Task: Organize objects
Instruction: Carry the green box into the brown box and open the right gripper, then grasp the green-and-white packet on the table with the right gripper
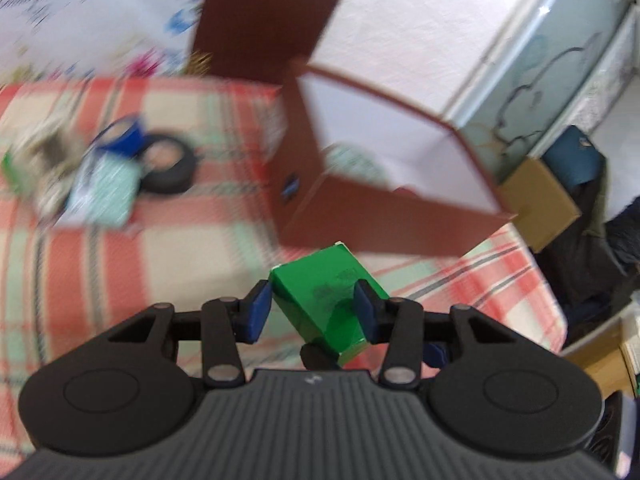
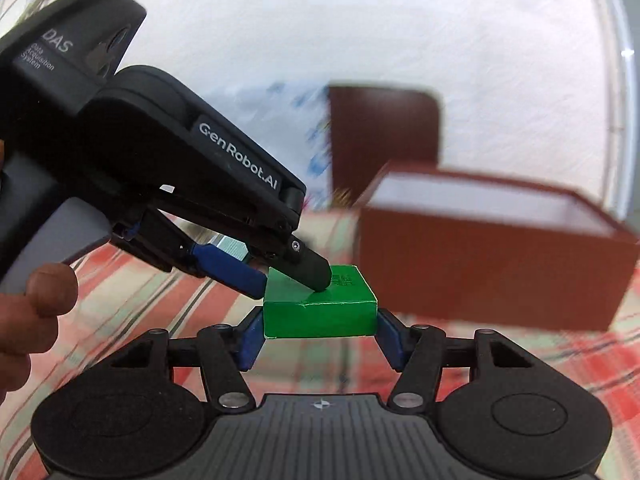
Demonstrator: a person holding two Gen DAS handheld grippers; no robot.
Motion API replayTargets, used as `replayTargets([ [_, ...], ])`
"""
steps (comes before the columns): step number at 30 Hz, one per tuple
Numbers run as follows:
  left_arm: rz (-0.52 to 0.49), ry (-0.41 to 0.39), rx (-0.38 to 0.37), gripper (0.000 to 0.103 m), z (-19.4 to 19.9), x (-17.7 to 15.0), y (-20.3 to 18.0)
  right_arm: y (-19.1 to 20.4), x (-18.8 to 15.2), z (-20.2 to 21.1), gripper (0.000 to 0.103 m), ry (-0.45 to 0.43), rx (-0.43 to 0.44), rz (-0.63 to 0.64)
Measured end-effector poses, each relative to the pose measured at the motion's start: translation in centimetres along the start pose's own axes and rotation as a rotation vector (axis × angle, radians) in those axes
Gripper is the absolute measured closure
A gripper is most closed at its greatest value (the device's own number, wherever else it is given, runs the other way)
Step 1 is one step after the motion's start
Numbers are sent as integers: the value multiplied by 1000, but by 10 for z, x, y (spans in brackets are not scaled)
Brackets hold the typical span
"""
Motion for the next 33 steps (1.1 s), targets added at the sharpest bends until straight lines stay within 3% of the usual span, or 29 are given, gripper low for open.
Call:
replayTargets([
  [8,-156,-65,-55,56,-26,56,-68,-61,44,-9,46,-128,-149,-36],
  [11,-196,-73,-48,54,-46,72,-87,-84,52,-27,46,-131,-192,-39],
  [12,-215,-76,-33,47,-55,76,-92,-92,53,-35,45,-129,-217,-33],
  [15,-274,-83,44,44,-77,81,-100,-114,47,-61,44,-49,-338,0],
  [18,-290,-80,64,44,-78,75,-94,-126,46,-51,43,-80,-326,-74],
  [23,-311,-82,97,44,-70,60,-84,-118,39,-36,39,-113,-341,-82],
  [33,-319,-134,142,41,-30,31,-72,-92,12,-18,38,-46,-269,-136],
])
Point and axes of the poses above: each gripper's, at about its wrist camera, not at the fingertips, and z roughly against the way its jaws point, y to its left, x to its top, the point moved 5 cm from there along -z, roughly the way its jaws point
